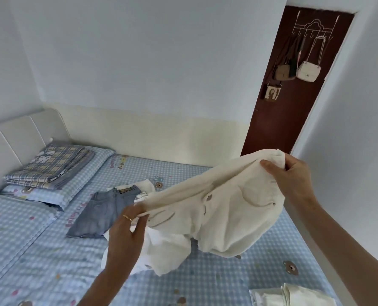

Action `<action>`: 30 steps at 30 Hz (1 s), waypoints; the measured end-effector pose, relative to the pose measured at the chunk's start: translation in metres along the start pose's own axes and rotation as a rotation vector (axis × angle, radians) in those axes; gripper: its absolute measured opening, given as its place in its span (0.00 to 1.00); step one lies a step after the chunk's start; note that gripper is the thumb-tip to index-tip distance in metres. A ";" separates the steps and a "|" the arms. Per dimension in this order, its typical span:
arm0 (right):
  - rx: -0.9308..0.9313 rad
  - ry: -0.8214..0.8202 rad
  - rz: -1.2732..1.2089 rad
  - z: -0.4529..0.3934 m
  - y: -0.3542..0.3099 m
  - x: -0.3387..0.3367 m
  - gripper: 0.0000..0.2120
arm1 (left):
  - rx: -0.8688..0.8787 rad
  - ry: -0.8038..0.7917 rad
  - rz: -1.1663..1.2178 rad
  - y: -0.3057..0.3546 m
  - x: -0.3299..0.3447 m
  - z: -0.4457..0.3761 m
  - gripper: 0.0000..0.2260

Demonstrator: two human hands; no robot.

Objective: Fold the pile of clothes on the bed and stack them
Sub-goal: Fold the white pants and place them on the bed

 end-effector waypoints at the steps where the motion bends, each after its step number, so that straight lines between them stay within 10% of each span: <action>1: -0.008 -0.022 -0.001 0.000 -0.002 -0.004 0.02 | -0.013 -0.020 0.005 0.004 -0.013 -0.013 0.13; 10: 0.032 -0.163 -0.096 -0.016 -0.027 -0.032 0.03 | -0.140 -0.029 0.516 0.034 -0.047 -0.095 0.08; 16: 0.078 0.042 0.105 -0.018 -0.016 0.012 0.06 | -0.488 0.176 0.520 0.050 -0.004 -0.121 0.06; 30: -0.039 0.030 0.006 0.057 -0.030 0.096 0.21 | -0.439 0.027 0.568 0.101 0.056 -0.108 0.10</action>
Point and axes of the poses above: each hand's wrist, its own z-axis away from the middle knuckle, its own x-axis out of the palm, y = z × x, the point moved 3 cm from there along -z, towards the middle knuckle, and after that the axes turned 7 degrees about -y, right-handed, at the moved point
